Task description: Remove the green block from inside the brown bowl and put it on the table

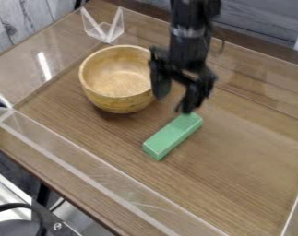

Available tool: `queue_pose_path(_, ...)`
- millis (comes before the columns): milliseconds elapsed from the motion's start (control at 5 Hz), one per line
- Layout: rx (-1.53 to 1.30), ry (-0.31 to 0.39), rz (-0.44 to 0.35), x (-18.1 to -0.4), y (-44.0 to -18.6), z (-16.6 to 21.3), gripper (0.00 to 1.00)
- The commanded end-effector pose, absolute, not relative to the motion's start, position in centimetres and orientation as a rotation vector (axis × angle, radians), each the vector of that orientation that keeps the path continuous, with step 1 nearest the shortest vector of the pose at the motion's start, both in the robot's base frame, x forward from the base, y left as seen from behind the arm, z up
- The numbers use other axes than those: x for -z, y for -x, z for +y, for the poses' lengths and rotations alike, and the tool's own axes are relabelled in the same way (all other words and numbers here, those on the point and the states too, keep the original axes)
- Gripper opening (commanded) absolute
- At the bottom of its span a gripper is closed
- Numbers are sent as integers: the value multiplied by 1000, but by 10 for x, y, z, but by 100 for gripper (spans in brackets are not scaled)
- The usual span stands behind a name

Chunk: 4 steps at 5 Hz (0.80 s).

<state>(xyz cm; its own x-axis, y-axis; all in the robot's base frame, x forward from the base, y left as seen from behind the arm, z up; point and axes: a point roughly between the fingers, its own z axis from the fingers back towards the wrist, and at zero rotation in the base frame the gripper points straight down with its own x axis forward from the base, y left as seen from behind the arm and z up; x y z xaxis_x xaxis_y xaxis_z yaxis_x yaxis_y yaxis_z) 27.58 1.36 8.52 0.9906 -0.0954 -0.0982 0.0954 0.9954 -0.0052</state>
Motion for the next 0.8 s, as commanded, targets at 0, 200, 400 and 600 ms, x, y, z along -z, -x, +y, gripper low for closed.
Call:
queue_pose_path(0,95,-33,9,-142,-287,28,100)
queue_pose_path(200,93,-60,-9,-178,-288,47,100)
queue_pose_path(400,-57,-40,-55,-190,-274,79,100)
queue_pose_path(600,-162,-28,-55,-186,-265,101,0)
